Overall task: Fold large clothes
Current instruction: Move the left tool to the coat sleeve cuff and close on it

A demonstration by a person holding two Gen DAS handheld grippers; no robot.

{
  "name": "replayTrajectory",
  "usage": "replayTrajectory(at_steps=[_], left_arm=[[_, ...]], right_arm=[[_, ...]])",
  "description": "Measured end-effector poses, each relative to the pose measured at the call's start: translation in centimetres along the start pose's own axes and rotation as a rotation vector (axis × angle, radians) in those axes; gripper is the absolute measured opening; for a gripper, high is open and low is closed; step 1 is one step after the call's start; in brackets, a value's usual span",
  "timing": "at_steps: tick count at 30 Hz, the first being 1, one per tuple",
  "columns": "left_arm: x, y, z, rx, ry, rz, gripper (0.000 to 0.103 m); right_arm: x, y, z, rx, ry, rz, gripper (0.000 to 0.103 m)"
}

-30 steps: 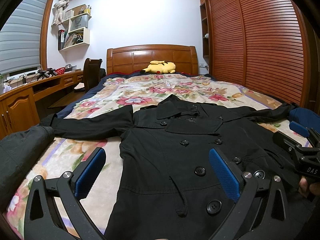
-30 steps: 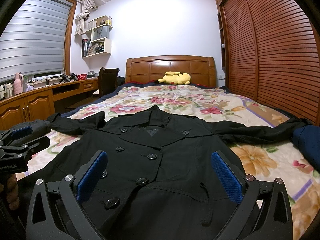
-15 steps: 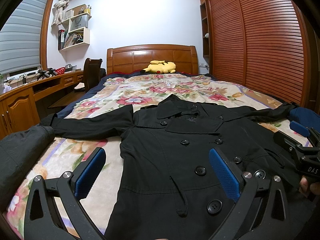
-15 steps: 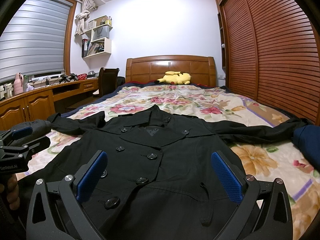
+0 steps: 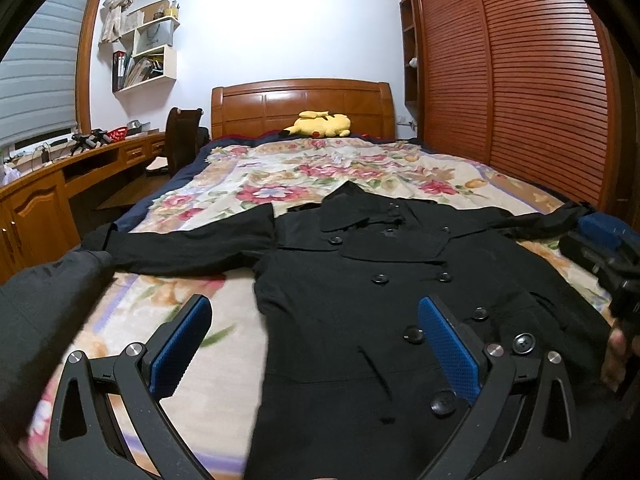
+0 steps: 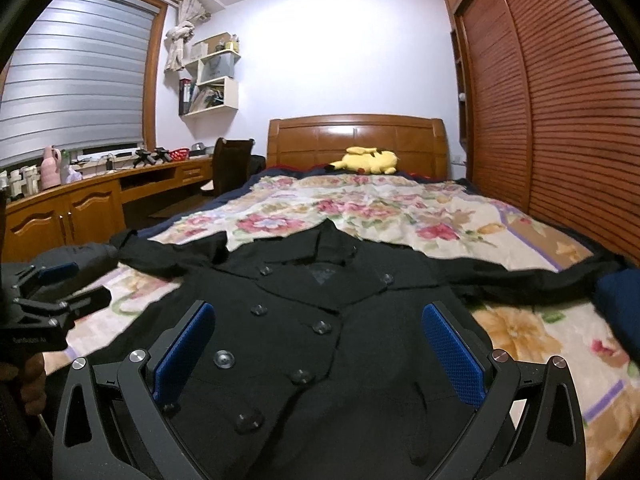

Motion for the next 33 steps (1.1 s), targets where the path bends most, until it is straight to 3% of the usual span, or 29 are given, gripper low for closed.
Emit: replayTrajectory(at_steps=[11, 20, 27, 33], left_arm=[[-1.0, 3.9, 0.3, -0.052, 0.027, 0.001, 0.103], [-1.7, 8.6, 2.7, -0.082, 0.078, -0.050, 0.103], [-2.4, 11.8, 4.9, -0.141, 0.101, -0.035, 0.103], [-2.4, 13.8, 8.2, -0.140, 0.145, -0.005, 0.103]], right_arm=[[-2.7, 1.7, 2.7, -0.042, -0.016, -0.044, 0.103], [-4.7, 4.4, 7.6, -0.124, 0.039, -0.106, 0.103], [-1.5, 5.1, 13.4, -0.154, 0.169, -0.149, 0.103], [2.2, 3.4, 18.4, -0.153, 0.259, -0.138, 0.103]])
Point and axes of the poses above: each gripper's, at about its wrist camera, not at the fingertips, and z roughly the way its jaws point, y to its left, x to its underside, the point moved 5 cm from there along z, roughly the way its jaws point, and after that the axes turned 4 degrees about x, right-handed, at the moved point
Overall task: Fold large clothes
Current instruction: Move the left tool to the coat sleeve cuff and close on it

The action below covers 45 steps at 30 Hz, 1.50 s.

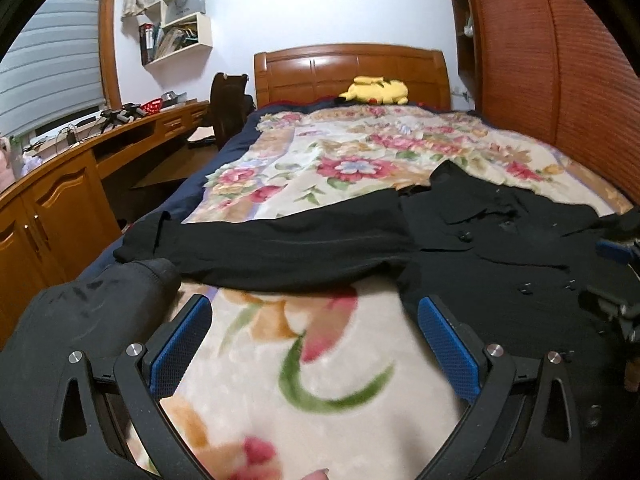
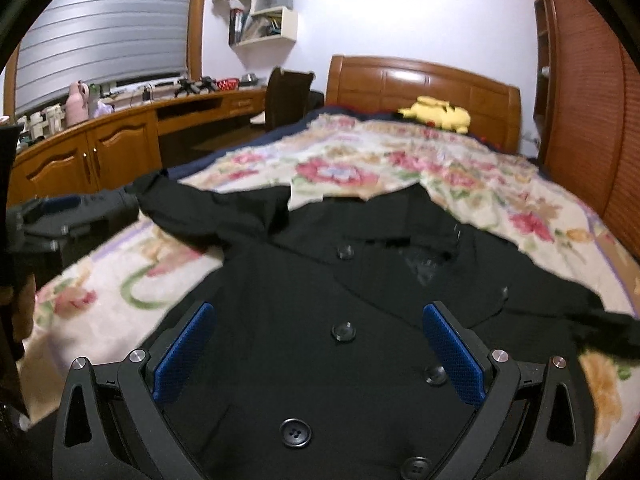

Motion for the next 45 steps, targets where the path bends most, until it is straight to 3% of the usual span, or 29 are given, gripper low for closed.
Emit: replayTrajectory(at_steps=[2, 6, 9, 12, 16, 20, 27, 37, 38, 40, 42, 45], left_arm=[[0.0, 0.3, 1.6, 0.002, 0.025, 0.011, 0.102], [-0.3, 1.4, 4.6, 0.007, 0.067, -0.009, 0.075], [-0.5, 2.5, 7.1, 0.031, 0.117, -0.051, 0.068], [-0.9, 4.0, 9.3, 0.005, 0.152, -0.087, 0.064], [-1.1, 5.7, 11.7, -0.004, 0.199, -0.161, 0.063], [-1.0, 6.5, 13.1, -0.053, 0.240, -0.169, 0.064], [0.5, 7.0, 13.8, -0.069, 0.295, -0.188, 0.064], [0.9, 7.7, 16.7, -0.005, 0.371, -0.311, 0.063], [0.8, 7.9, 16.9, 0.004, 0.374, -0.332, 0.061], [0.6, 7.8, 17.2, 0.009, 0.374, -0.341, 0.046], [0.2, 7.7, 17.3, 0.009, 0.371, -0.336, 0.014], [-1.1, 6.6, 16.3, 0.027, 0.332, -0.306, 0.004]], right_arm=[[0.5, 0.2, 1.9, 0.000, 0.027, 0.003, 0.103], [1.5, -0.2, 4.7, -0.012, 0.095, 0.001, 0.103], [0.6, 0.4, 5.2, -0.020, 0.080, -0.007, 0.103], [0.4, 0.7, 5.9, -0.023, 0.084, -0.007, 0.103], [0.6, 1.4, 5.7, -0.024, 0.082, -0.006, 0.103], [1.2, 2.1, 4.7, -0.020, 0.077, -0.011, 0.103], [1.6, 2.2, 4.4, -0.025, 0.078, -0.009, 0.103], [1.6, 2.0, 4.1, -0.035, 0.083, 0.002, 0.103], [1.6, 2.0, 4.1, -0.041, 0.083, 0.003, 0.103], [1.5, 1.9, 4.0, -0.050, 0.081, 0.013, 0.103], [1.5, 1.8, 3.9, -0.059, 0.081, 0.021, 0.102], [1.5, 1.8, 3.6, -0.060, 0.076, 0.018, 0.101]])
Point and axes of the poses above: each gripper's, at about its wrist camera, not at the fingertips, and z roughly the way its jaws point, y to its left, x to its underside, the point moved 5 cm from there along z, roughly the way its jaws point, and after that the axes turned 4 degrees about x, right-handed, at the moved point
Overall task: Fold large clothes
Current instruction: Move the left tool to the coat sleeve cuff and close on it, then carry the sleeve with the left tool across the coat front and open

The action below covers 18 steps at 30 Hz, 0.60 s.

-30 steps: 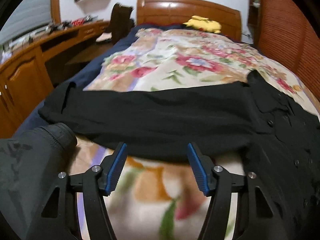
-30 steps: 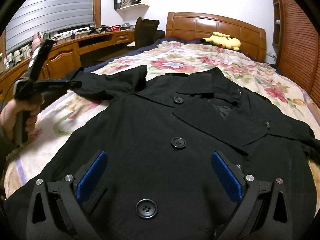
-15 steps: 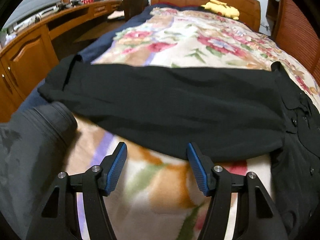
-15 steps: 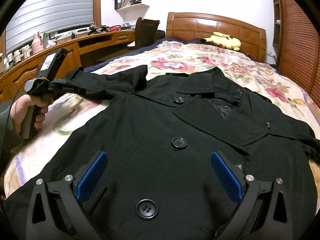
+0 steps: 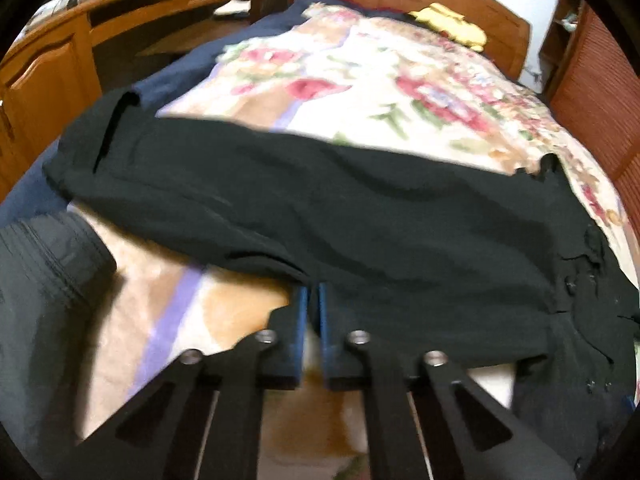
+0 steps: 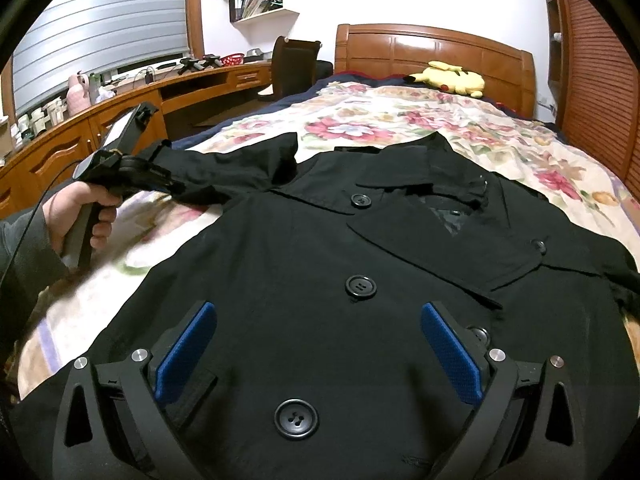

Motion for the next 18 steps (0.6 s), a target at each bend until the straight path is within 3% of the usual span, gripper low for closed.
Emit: replayTrajectory(at_steps=[9, 18], left_arm=[[-1.6, -8.3, -7.9, 0.022, -0.164, 0.182, 0.003], [1.3, -17.7, -14.1, 0.084, -0.213, 0.391, 0.003]], right_arm=[[-1.2, -1.3, -3.1, 0.005, -0.065, 0.034, 0.099], [-0.5, -2.2, -6.1, 0.015, -0.119, 0.042, 0.094]])
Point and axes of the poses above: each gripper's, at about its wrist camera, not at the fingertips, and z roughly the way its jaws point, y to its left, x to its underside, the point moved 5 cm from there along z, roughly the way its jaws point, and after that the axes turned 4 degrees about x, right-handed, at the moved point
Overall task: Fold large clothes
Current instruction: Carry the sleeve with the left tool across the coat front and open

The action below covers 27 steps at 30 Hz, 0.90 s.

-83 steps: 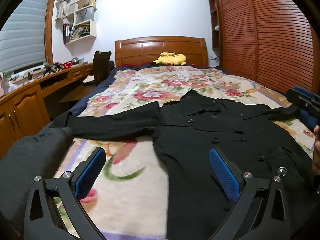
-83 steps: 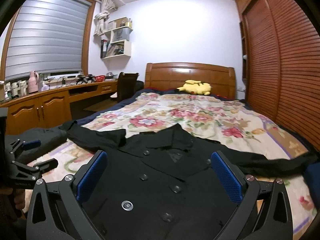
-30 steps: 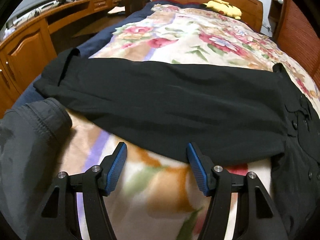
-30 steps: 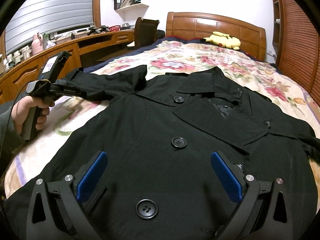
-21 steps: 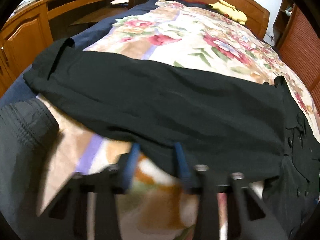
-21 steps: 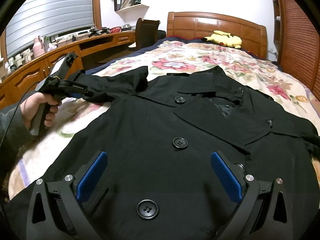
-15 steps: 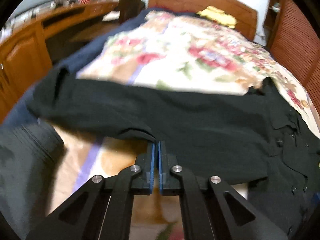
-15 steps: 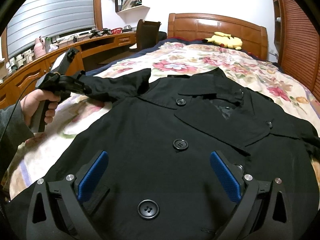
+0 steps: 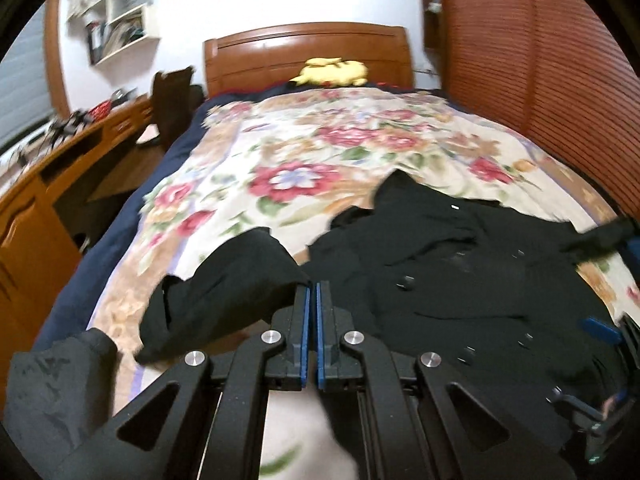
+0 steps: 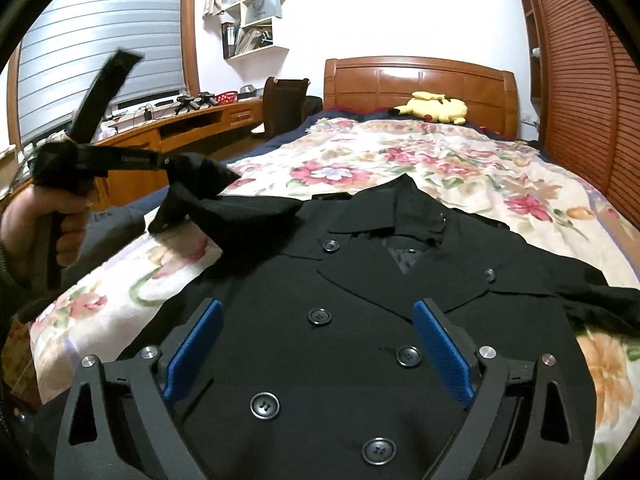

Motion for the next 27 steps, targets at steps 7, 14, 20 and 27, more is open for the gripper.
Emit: replayTrajectory(at_steps=[7, 14, 20, 27], left_arm=[[1.9, -4.0, -1.3, 0.039, 0.016, 0.055, 0.003], [5.5, -4.5, -2.9, 0.075, 0.047, 0.042, 0.021], [6.3, -3.5, -5.8, 0.078, -0.005, 0.044, 0.056], [7.5, 0.5, -5.1, 0.022, -0.014, -0.028, 0.083]], right_arm=[[0.1, -0.4, -0.4, -0.013, 0.010, -0.011, 0.090], [-0.2, -0.7, -0.8, -0.018, 0.012, -0.008, 0.090], [0.0, -0.5, -0.7, -0.016, 0.021, -0.017, 0.090], [0.1, -0.1, -0.6, -0.022, 0.021, -0.020, 0.090]])
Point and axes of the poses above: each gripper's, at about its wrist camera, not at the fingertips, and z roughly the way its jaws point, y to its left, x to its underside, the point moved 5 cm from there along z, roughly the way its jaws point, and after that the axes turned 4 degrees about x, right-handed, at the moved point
